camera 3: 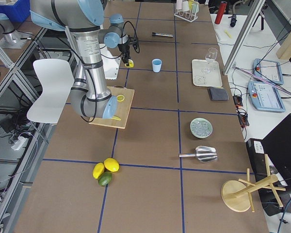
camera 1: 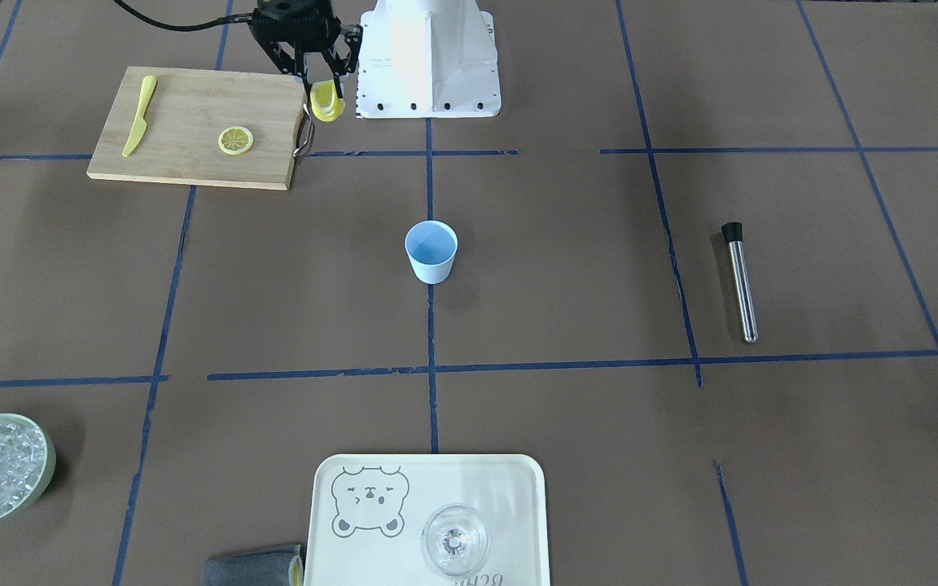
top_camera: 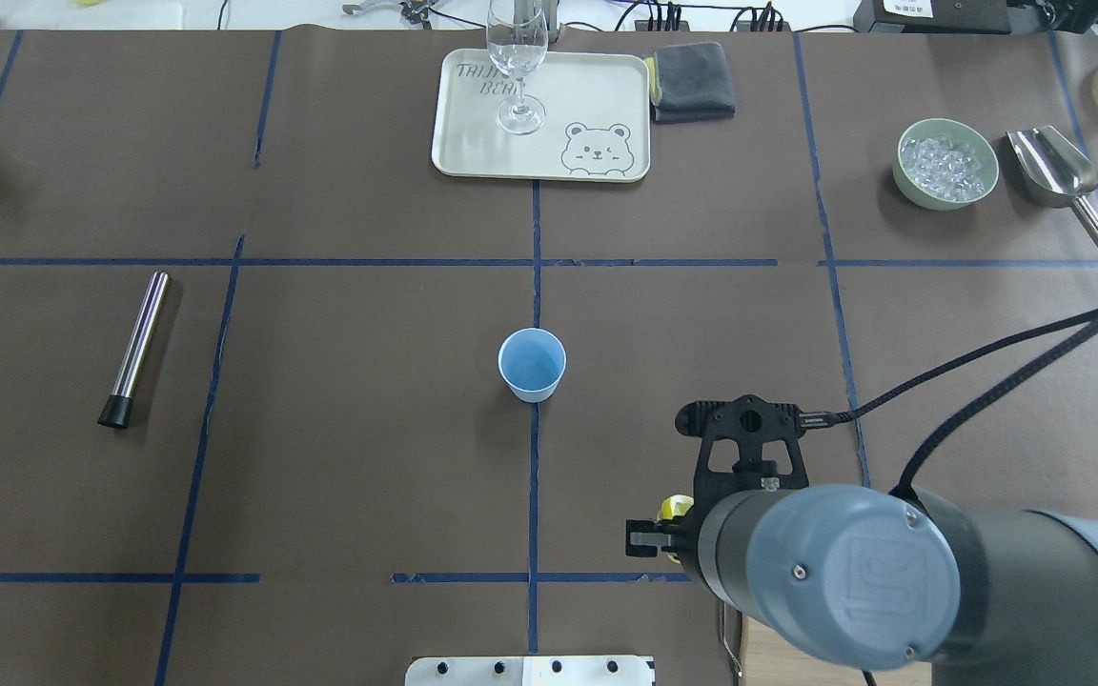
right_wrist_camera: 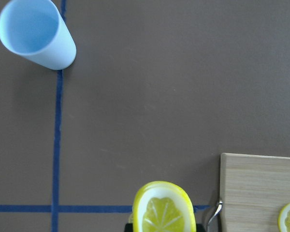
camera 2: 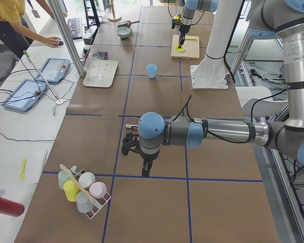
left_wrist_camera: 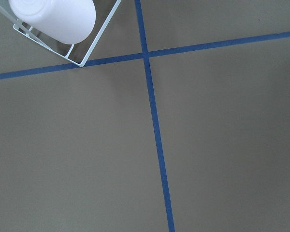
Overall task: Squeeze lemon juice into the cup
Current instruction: 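Carry the lemon slice with the right gripper over the blue cup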
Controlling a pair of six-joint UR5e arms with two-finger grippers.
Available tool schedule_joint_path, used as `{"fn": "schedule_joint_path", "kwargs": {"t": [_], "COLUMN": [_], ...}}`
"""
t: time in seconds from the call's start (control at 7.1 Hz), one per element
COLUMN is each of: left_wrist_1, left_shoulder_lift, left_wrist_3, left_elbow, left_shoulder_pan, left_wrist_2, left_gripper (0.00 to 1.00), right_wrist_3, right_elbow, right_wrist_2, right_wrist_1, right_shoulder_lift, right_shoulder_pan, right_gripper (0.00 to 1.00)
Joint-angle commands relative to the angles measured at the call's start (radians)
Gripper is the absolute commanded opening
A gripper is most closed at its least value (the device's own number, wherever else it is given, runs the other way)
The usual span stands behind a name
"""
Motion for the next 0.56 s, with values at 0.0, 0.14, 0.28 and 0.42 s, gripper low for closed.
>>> {"fn": "schedule_joint_path", "kwargs": {"t": [0.0, 0.14, 0.28, 0.42], "left_wrist_1": [0.000, 0.000, 0.000, 0.000], "left_shoulder_lift": [0.002, 0.003, 0.003, 0.005], "left_wrist_3": [0.000, 0.000, 0.000, 0.000], "left_elbow": [0.003, 0.003, 0.005, 0.005], "left_shoulder_pan": [0.000, 0.000, 0.000, 0.000], "left_wrist_2": [0.000, 0.000, 0.000, 0.000], "left_gripper": [1.00, 1.00, 1.00, 1.00], "right_wrist_3": [-0.027, -0.037, -0.080, -0.097], "right_elbow": [-0.181, -0.248, -0.312, -0.411], "right_wrist_2": [0.075, 0.086, 0.103, 0.106], "right_wrist_1": [-0.060, -0.055, -0.054, -0.017], "right_shoulder_lift": [0.221, 0.269, 0.310, 0.361], "right_shoulder_pan": [0.117, 0.152, 0.186, 0.223], "right_gripper": [0.05, 0.05, 0.05, 0.05]}}
